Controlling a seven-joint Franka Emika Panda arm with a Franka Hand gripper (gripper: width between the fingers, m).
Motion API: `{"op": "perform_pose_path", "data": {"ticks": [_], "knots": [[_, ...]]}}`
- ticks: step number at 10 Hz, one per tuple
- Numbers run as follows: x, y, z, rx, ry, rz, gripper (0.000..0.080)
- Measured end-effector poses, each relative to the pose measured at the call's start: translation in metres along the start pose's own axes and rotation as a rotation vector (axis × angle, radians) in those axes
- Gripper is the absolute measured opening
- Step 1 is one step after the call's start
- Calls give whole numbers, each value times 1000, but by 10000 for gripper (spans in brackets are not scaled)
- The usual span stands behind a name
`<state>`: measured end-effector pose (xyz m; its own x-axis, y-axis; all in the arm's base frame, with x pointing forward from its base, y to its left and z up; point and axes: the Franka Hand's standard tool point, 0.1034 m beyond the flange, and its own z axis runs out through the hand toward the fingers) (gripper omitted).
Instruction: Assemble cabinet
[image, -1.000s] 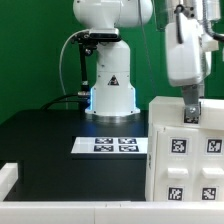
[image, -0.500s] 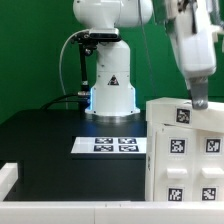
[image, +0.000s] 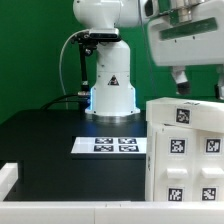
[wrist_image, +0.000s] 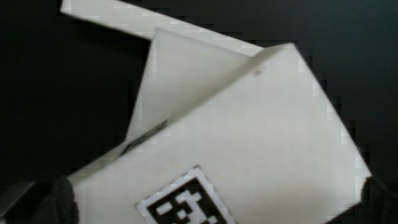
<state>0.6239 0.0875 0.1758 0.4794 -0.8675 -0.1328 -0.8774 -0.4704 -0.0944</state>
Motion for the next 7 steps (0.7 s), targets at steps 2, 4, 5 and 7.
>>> {"op": "perform_pose_path", "data": {"ticks": [2,4,5,7], "knots": [[0,-11,-11,-54,16,-378,797],[1,-10,-9,-45,18,-514,797],[1,-10,-9,-46,17,-570,797],[2,-10,-9,-65,23,-801,797]]}}
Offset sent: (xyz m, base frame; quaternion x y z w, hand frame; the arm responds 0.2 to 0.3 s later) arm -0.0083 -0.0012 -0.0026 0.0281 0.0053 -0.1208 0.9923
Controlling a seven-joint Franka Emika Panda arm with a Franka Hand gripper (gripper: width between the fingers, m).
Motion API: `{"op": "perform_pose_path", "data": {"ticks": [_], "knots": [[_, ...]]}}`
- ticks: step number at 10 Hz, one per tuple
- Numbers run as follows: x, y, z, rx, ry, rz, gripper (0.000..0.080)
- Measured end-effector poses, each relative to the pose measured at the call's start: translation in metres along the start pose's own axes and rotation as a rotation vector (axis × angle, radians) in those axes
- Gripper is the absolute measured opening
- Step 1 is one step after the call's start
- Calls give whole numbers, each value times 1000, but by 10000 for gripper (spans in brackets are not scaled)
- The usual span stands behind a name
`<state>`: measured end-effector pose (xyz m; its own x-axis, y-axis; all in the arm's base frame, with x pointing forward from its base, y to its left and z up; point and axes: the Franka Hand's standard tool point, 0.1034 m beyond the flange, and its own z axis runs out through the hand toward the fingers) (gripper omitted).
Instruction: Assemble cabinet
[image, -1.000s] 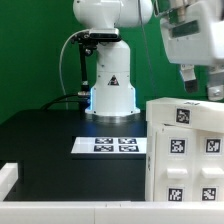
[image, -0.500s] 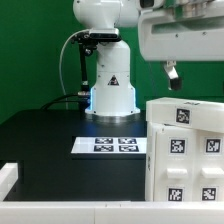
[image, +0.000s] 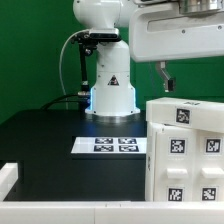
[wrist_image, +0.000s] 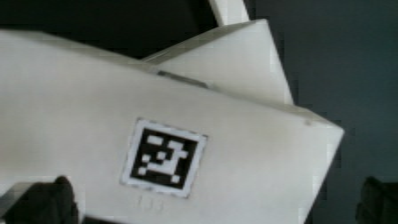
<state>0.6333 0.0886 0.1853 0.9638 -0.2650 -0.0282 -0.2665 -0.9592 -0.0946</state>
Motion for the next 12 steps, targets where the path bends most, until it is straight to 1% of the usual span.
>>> {"op": "perform_pose_path", "data": {"ticks": [1,2,3,4,6,7,8,10,12], "knots": [[0,-2,0,-34,8,-205,797],[-3,-6,1,-49,2,-419,797],[-4,-8,1,-60,-2,-532,797],[-2,-6,1,-60,-2,-539,797],[-1,-3,1,-66,-7,-681,797],[0,-1,3,-75,-1,-779,797],[-2,1,9,-80,5,-851,797],[-6,4,18,-81,-9,-854,797],[-9,3,34,-85,-3,-823,797]]}}
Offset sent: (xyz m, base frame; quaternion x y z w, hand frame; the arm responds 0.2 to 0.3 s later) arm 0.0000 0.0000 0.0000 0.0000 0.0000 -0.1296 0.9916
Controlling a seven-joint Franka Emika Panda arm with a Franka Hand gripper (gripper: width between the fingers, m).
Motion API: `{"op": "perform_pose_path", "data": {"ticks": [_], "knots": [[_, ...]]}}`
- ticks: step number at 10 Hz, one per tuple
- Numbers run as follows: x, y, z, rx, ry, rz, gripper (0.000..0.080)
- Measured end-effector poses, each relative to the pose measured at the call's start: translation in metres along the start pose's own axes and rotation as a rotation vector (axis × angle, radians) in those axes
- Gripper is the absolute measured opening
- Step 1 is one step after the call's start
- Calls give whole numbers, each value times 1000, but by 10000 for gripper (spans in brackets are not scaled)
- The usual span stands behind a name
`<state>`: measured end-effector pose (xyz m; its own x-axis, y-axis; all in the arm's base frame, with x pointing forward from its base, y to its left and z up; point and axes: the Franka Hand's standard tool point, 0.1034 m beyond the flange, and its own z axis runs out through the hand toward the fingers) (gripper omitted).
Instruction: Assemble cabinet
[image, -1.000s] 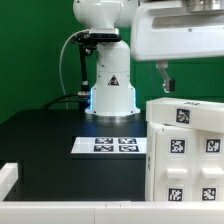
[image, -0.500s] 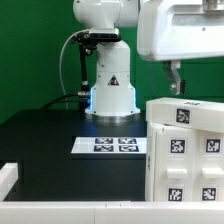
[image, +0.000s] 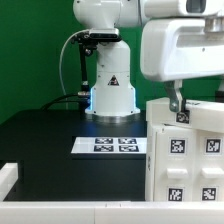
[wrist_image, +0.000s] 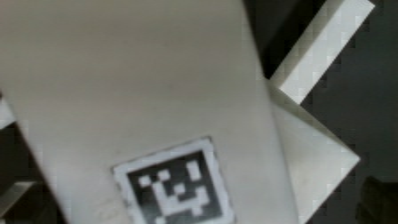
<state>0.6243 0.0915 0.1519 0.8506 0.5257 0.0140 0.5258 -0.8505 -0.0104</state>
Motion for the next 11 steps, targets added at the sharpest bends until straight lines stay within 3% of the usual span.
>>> {"op": "perform_pose_path", "data": {"ticks": [2,3,4,5,8,11], "knots": [[-2,1,5,-5,5,22,797],[-3,2,5,-5,6,24,706],[-3,3,5,-5,6,60,706],[-4,4,5,-6,6,134,552],[-4,6,5,-5,10,413,551],[-8,10,6,-2,31,892,551]]}}
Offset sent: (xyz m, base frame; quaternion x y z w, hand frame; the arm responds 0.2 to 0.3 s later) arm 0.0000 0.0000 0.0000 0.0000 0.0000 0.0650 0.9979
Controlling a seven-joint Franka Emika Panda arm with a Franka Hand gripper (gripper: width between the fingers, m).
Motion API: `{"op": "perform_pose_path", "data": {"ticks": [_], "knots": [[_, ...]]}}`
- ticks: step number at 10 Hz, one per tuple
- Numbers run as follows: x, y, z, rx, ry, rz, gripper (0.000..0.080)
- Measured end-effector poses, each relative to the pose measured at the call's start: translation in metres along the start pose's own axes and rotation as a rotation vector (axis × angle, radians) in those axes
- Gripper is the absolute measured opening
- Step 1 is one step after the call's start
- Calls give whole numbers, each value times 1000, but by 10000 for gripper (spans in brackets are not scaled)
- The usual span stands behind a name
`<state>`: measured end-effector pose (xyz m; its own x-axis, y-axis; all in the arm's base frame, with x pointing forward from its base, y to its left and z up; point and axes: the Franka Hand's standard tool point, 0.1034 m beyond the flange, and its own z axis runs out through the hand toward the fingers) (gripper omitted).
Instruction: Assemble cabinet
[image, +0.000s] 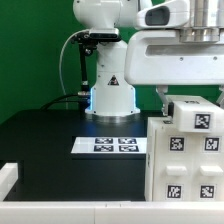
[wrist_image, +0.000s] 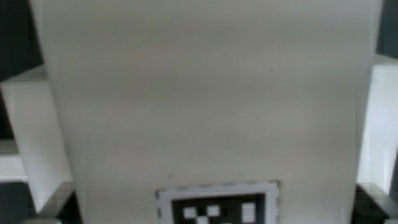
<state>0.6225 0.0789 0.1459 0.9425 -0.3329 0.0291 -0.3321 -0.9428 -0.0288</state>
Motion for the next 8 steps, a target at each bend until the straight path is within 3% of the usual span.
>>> {"op": "perform_pose_path", "data": {"ticks": [6,8], "knots": [[2,5,1,4,-3,601,551],[2,6,1,20,-21,876,551]]}}
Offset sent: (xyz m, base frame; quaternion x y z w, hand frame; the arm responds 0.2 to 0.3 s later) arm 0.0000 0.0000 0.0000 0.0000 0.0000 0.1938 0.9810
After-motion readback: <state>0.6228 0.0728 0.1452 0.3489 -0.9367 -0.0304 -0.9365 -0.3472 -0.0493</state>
